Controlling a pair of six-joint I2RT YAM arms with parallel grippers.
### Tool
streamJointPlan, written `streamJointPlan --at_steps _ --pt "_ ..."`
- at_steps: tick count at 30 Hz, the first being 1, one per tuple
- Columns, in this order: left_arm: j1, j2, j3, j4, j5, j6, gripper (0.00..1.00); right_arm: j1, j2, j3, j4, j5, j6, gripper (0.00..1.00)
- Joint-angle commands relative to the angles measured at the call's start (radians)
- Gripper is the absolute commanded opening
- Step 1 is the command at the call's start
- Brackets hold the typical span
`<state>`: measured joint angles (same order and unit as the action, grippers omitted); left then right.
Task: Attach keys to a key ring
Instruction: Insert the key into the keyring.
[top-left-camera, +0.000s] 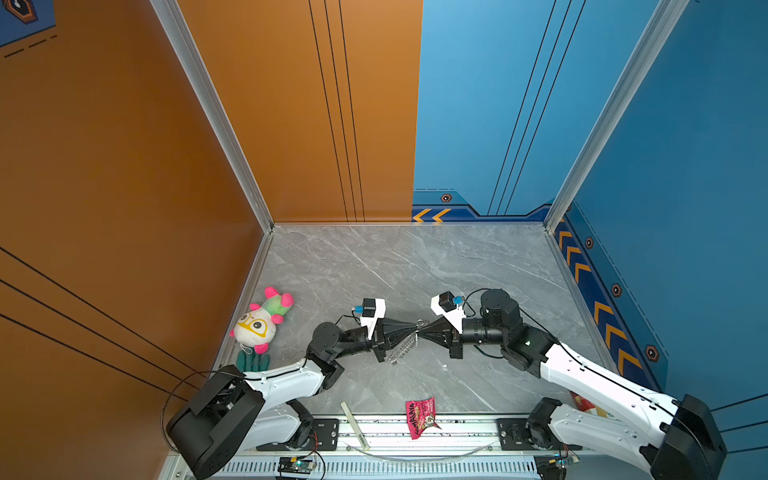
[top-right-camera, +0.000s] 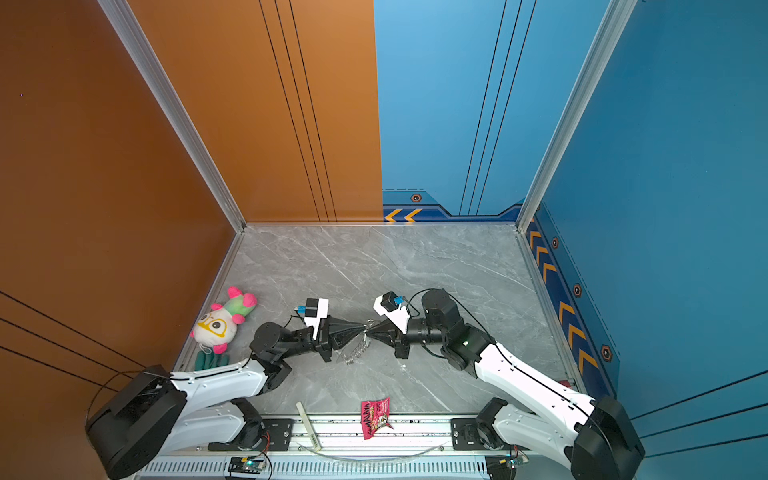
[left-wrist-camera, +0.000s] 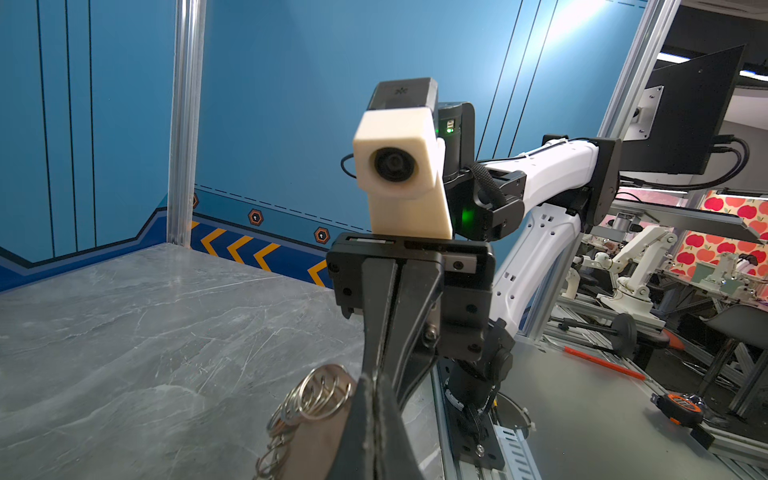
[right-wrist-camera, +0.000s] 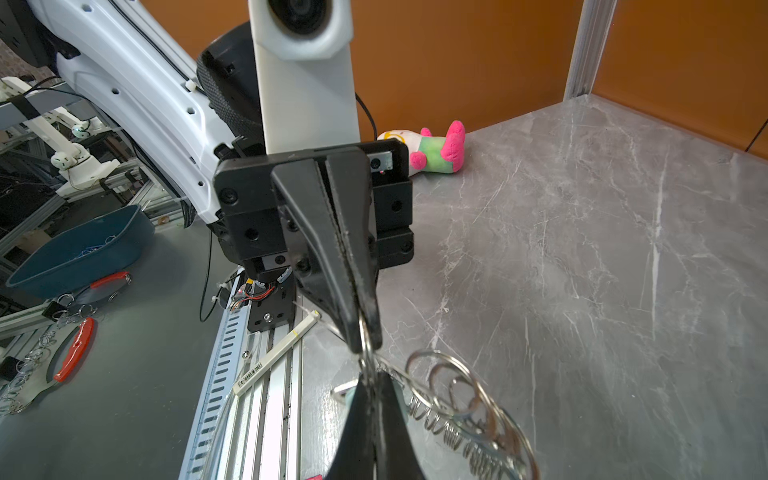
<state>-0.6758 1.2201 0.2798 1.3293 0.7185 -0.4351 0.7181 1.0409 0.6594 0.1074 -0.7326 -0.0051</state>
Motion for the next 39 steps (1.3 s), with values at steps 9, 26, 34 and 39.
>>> streamJointPlan --at_steps 9,26,34,39 --pt "-0.035 0.020 0.046 0.080 0.082 -0.024 0.00 -0.009 -0.011 -0.009 0.078 0.110 0.083 0.13" --pt "-0.033 0.035 0.053 0.080 0.077 -0.014 0.00 -0.009 -0.023 -0.021 0.062 0.221 0.127 0.23" --pt "-0.035 0.053 0.061 0.080 0.086 -0.012 0.00 0.030 0.025 0.021 0.063 0.245 0.136 0.22" --pt "-0.036 0.061 0.061 0.079 0.099 -0.013 0.00 0.033 -0.001 0.024 0.049 0.261 0.129 0.23"
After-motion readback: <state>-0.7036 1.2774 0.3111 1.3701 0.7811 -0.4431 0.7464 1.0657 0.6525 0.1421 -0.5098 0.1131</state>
